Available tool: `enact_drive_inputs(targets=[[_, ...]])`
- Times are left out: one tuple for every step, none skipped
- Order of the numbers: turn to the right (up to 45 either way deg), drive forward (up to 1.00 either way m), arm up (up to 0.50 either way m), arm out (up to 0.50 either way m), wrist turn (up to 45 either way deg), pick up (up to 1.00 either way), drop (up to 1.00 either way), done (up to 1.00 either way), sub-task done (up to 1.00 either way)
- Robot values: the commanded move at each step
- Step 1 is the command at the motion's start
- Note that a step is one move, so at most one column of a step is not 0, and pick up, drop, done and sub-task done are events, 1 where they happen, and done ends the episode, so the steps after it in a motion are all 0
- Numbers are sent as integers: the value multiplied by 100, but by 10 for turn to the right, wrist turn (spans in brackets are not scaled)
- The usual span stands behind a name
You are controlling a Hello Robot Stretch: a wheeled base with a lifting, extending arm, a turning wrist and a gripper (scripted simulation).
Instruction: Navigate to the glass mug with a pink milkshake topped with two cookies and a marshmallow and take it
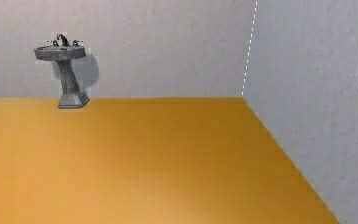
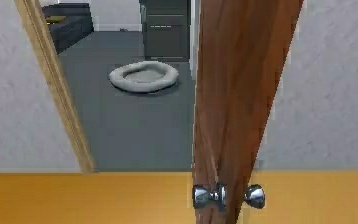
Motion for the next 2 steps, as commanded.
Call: enact_drive_inputs(targets=[[450, 0, 0, 0, 0, 0, 0, 0, 0], [0, 30, 0, 0, 0, 0, 0, 0, 0]])
